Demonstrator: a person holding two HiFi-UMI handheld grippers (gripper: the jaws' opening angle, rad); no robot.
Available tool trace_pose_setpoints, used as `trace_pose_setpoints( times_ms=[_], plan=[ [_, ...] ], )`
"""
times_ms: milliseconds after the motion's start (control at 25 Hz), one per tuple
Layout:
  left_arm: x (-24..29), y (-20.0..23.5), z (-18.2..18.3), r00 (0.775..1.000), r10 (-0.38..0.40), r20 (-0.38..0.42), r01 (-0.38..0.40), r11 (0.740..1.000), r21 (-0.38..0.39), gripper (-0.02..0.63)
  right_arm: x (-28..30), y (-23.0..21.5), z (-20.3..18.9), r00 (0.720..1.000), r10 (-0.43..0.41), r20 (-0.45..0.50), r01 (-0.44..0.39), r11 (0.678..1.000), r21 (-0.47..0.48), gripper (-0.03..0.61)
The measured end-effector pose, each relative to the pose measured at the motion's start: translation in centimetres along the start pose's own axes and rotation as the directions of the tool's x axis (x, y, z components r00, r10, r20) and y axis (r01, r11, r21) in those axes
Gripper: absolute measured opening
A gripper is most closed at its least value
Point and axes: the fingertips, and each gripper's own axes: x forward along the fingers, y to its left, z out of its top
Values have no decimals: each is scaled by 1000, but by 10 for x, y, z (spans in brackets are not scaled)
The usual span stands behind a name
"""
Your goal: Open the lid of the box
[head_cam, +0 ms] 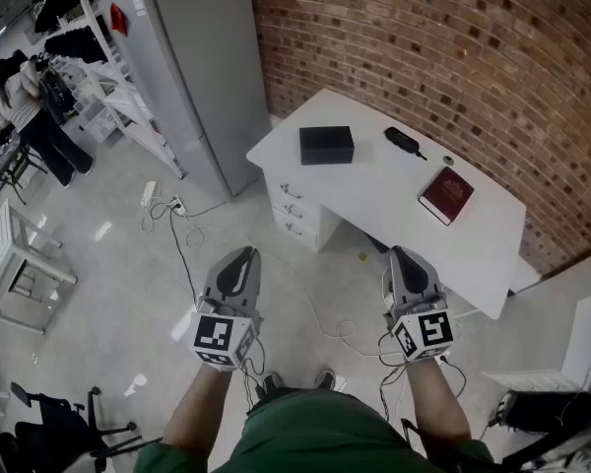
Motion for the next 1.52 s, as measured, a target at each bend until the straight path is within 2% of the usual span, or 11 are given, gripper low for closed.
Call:
trace_pose_setpoints(
  times_ms=[360, 680, 840, 1040, 1200, 1520],
  plan=[
    [8, -21, -8, 999, 27, -22, -27, 1000, -11, 26, -5, -28, -17, 1000, 22, -5, -22, 999, 34, 3],
    [37, 2, -22, 999, 39, -36, -40, 999, -22, 26, 25, -46, -28, 1000, -6, -16, 7, 999, 52, 3],
    [66, 19, -32, 999, 3, -54, -5, 999, -34, 26, 54, -53, -32, 999, -26, -27, 27, 999, 35, 3],
    [116, 59, -42, 999, -34, -39, 33, 999, -27, 26, 105, -64, -35, 996, -75, -45, 75, 997, 7, 3],
    [154, 90, -33, 996, -84, -38, 83, 996, -27, 26, 146, -66, -36, 990, -117, -84, 116, 993, -17, 2],
    [214, 149, -48, 985, -168, -30, 169, 986, 10, 26, 218, -64, -48, 972, -198, -126, 192, 980, -54, 2]
  ],
)
